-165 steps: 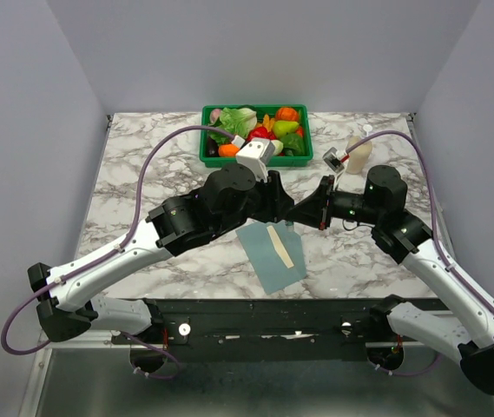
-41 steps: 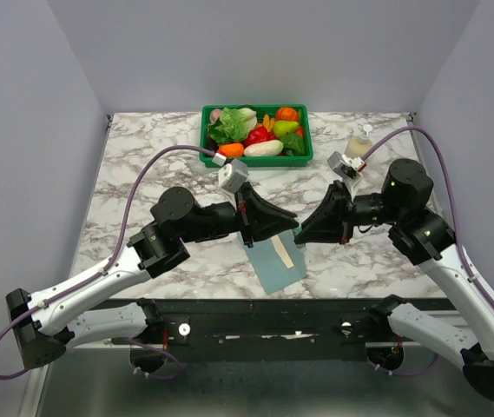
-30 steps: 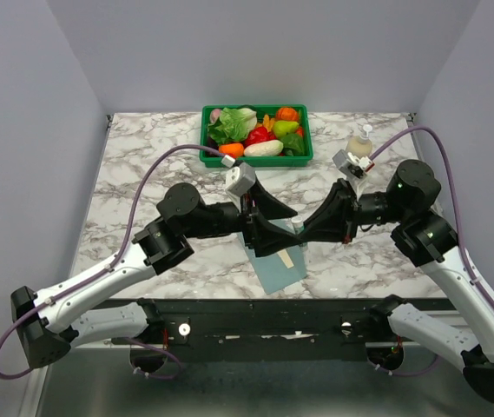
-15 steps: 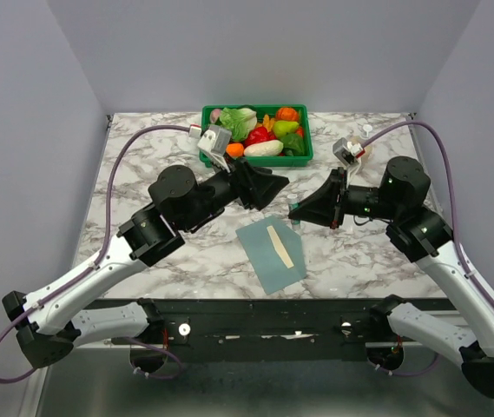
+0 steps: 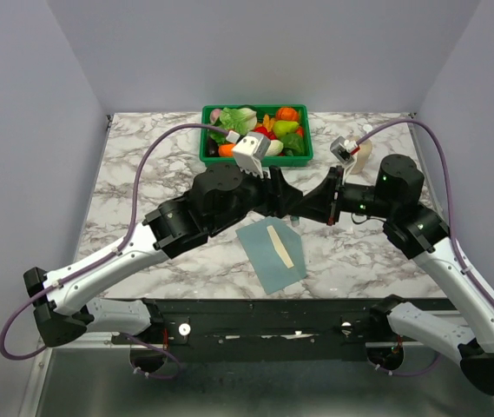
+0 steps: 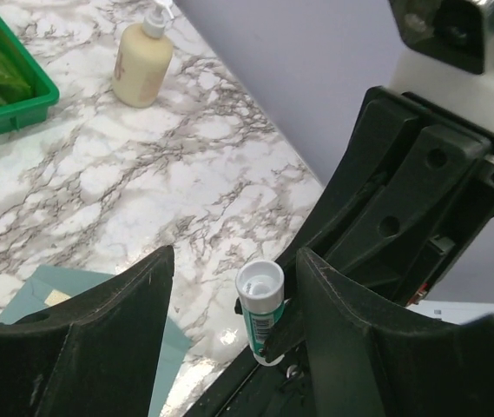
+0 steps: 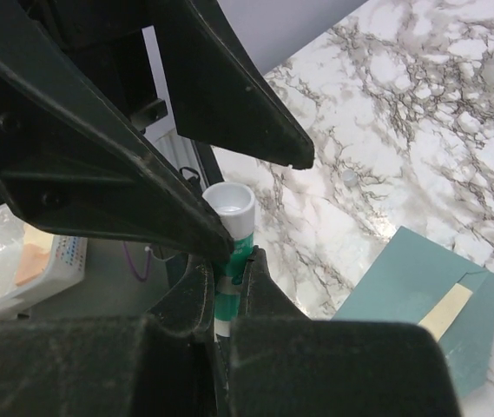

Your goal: Place the letter into the envelope and seal it

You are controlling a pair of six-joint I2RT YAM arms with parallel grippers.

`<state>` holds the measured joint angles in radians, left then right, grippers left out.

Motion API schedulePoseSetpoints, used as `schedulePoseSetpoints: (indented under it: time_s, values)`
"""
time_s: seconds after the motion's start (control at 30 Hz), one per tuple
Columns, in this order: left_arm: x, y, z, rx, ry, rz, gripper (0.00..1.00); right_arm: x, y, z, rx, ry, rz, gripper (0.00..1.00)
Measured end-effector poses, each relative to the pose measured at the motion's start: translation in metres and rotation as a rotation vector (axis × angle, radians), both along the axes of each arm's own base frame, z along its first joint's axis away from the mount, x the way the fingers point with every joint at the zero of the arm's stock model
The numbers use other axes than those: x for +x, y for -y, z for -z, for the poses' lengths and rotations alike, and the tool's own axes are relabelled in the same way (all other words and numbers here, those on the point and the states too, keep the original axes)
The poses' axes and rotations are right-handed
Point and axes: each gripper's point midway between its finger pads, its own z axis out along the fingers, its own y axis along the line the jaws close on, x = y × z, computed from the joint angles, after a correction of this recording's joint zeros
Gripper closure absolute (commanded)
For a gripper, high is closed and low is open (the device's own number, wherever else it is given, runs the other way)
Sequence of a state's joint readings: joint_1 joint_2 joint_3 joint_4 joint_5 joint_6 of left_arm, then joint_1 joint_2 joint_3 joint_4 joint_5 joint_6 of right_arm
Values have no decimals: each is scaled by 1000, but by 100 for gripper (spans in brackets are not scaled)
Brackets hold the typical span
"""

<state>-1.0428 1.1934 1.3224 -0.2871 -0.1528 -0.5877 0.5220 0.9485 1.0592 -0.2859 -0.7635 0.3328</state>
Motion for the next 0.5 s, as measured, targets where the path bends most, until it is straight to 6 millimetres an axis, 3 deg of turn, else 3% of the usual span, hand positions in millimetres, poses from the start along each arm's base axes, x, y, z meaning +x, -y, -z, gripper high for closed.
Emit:
schedulePoseSetpoints:
  time_s: [0.1, 0.2, 0.3, 0.43, 0.5]
  values:
    - [2, 0, 6, 25, -11, -11, 38, 0, 0, 0, 0, 0, 0, 99]
    - [2, -1, 6, 27, -13, -14, 51, 1, 0, 0, -1, -1, 3, 99]
    - [0, 1, 3, 22, -9, -5, 65, 2, 0, 1, -2, -3, 9, 99]
    - [-4, 5, -3, 1, -4, 11, 100, 3, 0, 1, -3, -5, 17, 99]
    - [-5, 6, -5, -9, -3, 19, 100, 4, 0, 1, -4, -4, 20, 99]
